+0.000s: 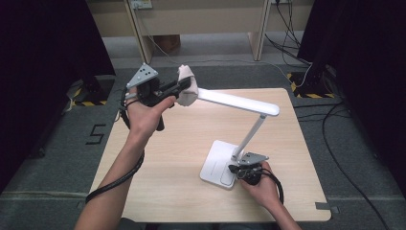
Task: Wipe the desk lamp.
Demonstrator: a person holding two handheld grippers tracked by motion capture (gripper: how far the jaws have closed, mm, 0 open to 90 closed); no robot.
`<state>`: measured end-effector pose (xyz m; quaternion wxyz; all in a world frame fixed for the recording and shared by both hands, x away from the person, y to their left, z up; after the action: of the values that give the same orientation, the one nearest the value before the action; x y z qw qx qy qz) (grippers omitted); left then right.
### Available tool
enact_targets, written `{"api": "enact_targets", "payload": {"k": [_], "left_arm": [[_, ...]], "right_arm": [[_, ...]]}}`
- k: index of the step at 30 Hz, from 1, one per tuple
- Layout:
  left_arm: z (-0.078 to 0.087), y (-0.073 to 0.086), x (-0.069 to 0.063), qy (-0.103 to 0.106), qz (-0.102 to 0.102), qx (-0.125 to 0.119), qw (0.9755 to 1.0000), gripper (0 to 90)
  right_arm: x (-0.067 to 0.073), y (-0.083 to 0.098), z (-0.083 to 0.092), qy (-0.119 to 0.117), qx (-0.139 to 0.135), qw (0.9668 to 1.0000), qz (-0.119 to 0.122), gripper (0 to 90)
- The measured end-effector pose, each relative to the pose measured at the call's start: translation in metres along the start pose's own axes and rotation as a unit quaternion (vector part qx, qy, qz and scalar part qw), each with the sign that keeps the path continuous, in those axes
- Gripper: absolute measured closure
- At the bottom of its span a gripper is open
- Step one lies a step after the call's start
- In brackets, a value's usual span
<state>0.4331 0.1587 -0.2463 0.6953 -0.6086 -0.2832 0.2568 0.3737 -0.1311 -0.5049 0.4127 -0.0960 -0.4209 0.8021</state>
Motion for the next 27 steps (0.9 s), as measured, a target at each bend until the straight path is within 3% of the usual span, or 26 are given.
{"api": "enact_targets", "payload": {"k": [8, 27], "left_arm": [[-0.009, 0.005, -0.004, 0.007, 0.011, -0.001, 0.9999, 82.9], [-0.019, 0.005, -0.012, 0.015, 0.007, -0.004, 0.9998, 82.9]], "right_arm": [[0.0, 0.0, 0.0, 0.0, 0.0, 1.0, 0.001, 90.0], [0.0, 0.0, 0.0, -0.002, -0.001, 1.0, 0.002, 90.0]]}}
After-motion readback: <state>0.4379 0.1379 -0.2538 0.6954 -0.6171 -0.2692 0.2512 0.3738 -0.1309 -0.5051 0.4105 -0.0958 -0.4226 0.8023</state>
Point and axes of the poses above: each handheld gripper's, and its own axes: z roughly backward along the jaws, y roughly out of its underside, x roughly to its left, the point moved 1 cm from there along -z, roughly forward along the jaws, and after that the axes turned 12 degrees about -z, right-handed, at the moved point
